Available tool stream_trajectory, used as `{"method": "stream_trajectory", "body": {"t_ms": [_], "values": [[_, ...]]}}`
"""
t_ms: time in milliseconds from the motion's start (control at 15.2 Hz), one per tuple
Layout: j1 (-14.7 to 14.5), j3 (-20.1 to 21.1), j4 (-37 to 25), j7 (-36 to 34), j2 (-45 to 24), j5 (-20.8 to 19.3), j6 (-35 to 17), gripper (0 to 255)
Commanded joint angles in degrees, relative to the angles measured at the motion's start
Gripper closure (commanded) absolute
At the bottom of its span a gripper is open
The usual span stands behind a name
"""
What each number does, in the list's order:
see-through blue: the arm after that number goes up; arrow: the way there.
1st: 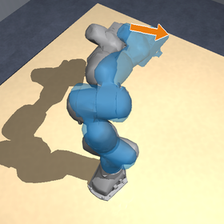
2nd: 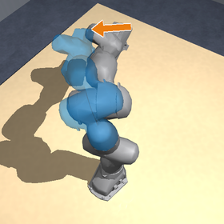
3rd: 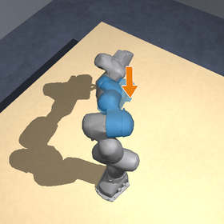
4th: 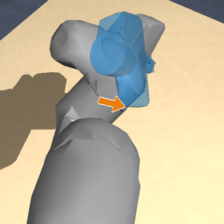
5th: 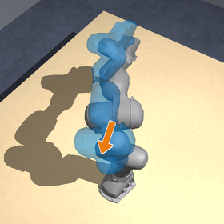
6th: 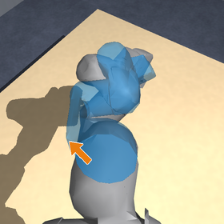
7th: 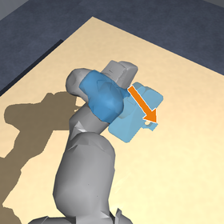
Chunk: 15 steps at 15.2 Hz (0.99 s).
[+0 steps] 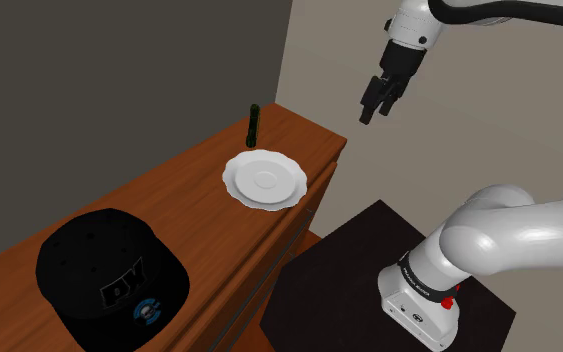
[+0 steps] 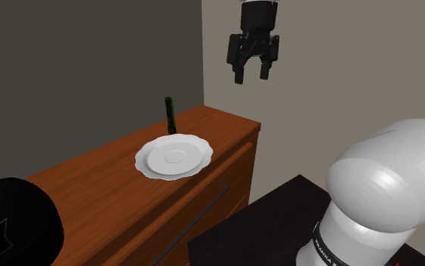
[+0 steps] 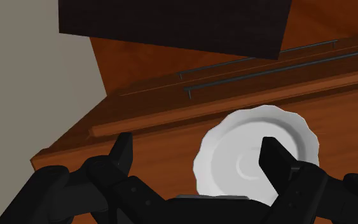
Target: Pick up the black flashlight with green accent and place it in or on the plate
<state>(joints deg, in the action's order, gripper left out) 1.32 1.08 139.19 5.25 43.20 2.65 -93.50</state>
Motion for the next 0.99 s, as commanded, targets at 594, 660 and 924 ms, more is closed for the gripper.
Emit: {"method": "stream_trajectory", "body": {"t_ms": [594, 660, 924], "values": [[-1.20, 4.00, -12.99, -3.68, -22.30, 0.63, -6.86, 0], [-1.31, 4.39, -14.79, -4.13, -24.76, 0.51, -7.24, 0], [-1.78, 5.80, -22.72, -5.96, -34.60, -0.28, -7.99, 0]]}}
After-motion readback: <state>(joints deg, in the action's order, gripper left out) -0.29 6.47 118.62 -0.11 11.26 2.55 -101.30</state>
